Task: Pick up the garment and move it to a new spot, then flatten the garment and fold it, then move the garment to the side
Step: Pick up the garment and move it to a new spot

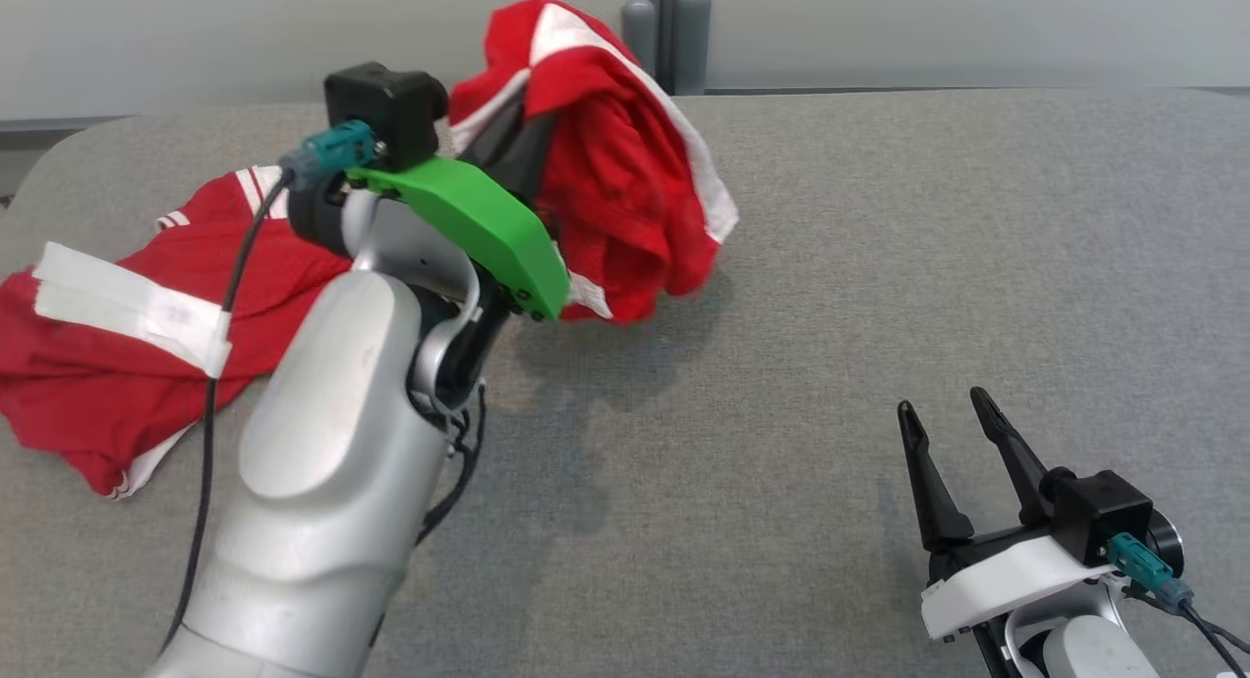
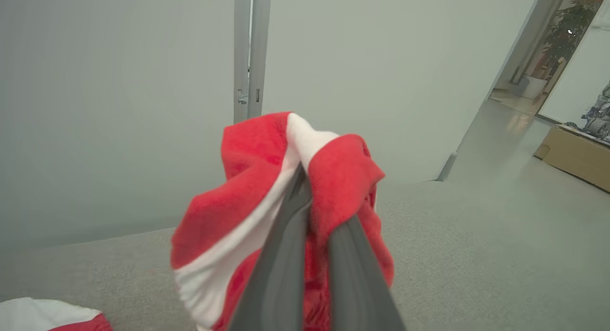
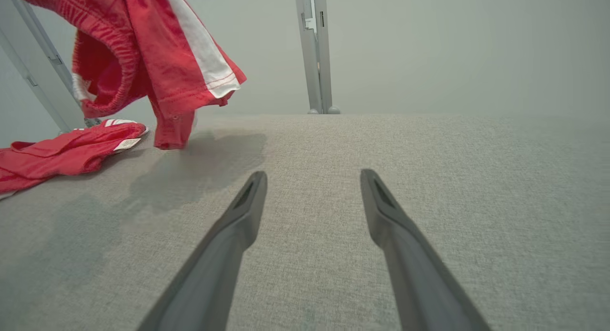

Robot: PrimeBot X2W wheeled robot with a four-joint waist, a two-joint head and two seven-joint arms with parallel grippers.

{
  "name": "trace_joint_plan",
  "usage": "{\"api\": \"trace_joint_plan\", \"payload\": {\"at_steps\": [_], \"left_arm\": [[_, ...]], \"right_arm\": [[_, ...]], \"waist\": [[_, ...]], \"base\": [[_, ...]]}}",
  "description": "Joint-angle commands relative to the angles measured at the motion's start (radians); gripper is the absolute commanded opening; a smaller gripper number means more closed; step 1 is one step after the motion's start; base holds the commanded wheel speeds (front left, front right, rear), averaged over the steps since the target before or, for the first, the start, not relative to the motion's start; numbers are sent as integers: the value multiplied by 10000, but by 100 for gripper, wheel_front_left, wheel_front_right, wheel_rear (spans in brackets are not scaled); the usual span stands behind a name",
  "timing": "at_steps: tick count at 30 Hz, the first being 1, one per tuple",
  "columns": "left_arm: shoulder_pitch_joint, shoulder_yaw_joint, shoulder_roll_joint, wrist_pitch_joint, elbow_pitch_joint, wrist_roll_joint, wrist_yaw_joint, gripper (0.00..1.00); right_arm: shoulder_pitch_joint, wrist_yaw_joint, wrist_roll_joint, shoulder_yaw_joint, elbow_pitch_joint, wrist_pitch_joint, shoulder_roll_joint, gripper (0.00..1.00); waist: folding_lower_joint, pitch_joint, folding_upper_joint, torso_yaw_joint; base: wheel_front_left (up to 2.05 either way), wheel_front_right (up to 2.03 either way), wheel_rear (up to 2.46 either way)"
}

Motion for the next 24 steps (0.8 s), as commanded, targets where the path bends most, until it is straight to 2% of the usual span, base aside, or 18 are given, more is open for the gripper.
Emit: {"api": "trace_joint_plan", "payload": {"at_steps": [1,4,5,8,12,15,22,23,24], "left_arm": [[501,-403,2,184,-662,-307,118,0],[1039,-953,8,414,-1398,-405,522,0],[1039,-953,8,414,-1398,-405,522,0],[1693,-1104,80,461,-1621,-324,905,0],[2764,-1042,419,478,-1577,-503,1163,0],[3511,-1028,670,339,-1284,-518,1291,0],[4636,-1127,667,-133,-328,-756,1234,0],[4672,-1174,651,-290,-291,-719,1141,7],[4729,-1187,634,-432,-204,-690,1137,43]], "right_arm": [[30,1,34,-13,-30,-33,44,100],[16,1,57,6,-21,-33,77,100],[16,1,57,6,-21,-33,77,100],[25,1,53,46,-40,-35,114,100],[93,1,99,-44,-60,-35,150,100],[253,1,90,-117,-72,-35,185,100],[386,1,54,-224,20,-35,205,100],[386,1,45,-221,20,-35,206,100],[381,1,37,-224,18,-35,200,100]], "waist": [[0,-9,0,-464],[0,-14,0,-759],[0,-14,0,-759],[0,5,0,-1053],[0,19,0,-1356],[0,-29,0,-1407],[0,-238,0,-1282],[0,-269,0,-1234],[0,-309,0,-1184]], "base": [[0,0,0],[0,0,0],[0,0,0],[0,0,0],[0,0,0],[0,0,0],[0,0,0],[0,0,0],[0,0,0]]}}
